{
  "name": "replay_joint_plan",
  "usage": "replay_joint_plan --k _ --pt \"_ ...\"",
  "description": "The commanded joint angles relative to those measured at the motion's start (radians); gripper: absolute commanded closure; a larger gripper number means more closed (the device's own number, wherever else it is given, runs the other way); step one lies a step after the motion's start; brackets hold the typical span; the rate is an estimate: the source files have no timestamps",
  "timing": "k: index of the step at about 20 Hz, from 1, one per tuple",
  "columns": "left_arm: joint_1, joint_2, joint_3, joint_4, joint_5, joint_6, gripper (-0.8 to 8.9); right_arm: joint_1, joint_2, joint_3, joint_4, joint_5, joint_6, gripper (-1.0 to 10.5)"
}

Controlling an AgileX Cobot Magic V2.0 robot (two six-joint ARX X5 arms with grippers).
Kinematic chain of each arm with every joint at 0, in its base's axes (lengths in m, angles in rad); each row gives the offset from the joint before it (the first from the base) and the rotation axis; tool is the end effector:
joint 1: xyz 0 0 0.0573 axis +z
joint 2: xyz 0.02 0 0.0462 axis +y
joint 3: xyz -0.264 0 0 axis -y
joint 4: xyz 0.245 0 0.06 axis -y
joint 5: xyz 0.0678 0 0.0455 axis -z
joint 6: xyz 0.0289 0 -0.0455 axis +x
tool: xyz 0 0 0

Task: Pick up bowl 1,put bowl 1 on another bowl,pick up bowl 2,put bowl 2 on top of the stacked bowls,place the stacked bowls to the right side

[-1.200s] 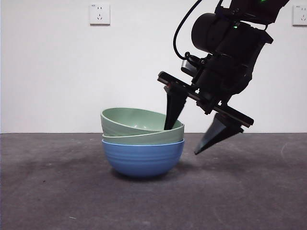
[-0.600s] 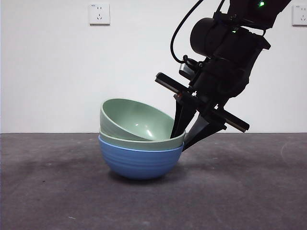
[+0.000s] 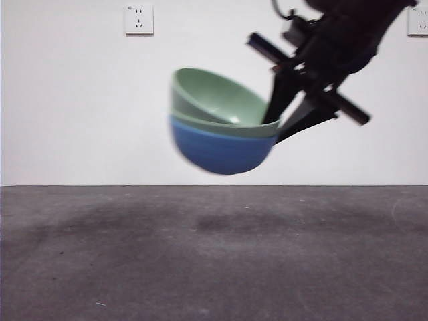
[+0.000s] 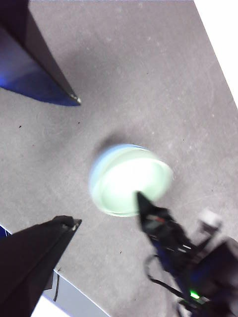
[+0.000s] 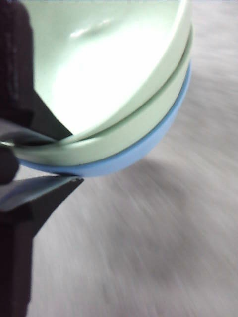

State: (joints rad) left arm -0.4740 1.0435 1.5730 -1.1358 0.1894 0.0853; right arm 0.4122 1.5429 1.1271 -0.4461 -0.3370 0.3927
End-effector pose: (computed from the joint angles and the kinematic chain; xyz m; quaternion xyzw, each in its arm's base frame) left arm 0.1286 -0.0721 0.4524 0.0808 0.2820 -0.3231 0.8998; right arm 0.2920 0.1381 0.2512 0.1496 0.4743 0.2446 0.8324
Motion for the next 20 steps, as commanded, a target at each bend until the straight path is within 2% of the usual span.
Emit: replay_joint_plan --k 1,3,5,9,16,20 --pt "0.002 -0.002 0.002 0.005 -0.001 -0.003 4.36 -0.087 -0.014 -0.003 0.0 0.005 -0.017 9.6" --pt "0.002 -0.002 0.002 0.005 0.0 -0.004 4.36 -0.167 -0.013 -0.003 -0.025 0.022 -0.035 9.6" --pt "0.002 -0.002 0.002 0.005 0.0 -0.004 4.36 -0.225 -0.009 -0.003 -0.03 0.074 -0.068 9.6" --pt "0.002 -0.002 0.002 0.005 0.001 -0.005 4.36 -0.319 0.019 -0.003 -0.046 0.082 -0.095 9.6" --pt "0.002 -0.002 0.002 -0.006 0.0 -0.008 4.36 -0.376 0.138 -0.003 -0.055 0.108 -0.166 9.6" --pt "0.002 -0.002 0.002 -0.014 0.0 -0.011 4.36 -0.407 0.177 -0.004 -0.064 0.103 -0.176 9.6"
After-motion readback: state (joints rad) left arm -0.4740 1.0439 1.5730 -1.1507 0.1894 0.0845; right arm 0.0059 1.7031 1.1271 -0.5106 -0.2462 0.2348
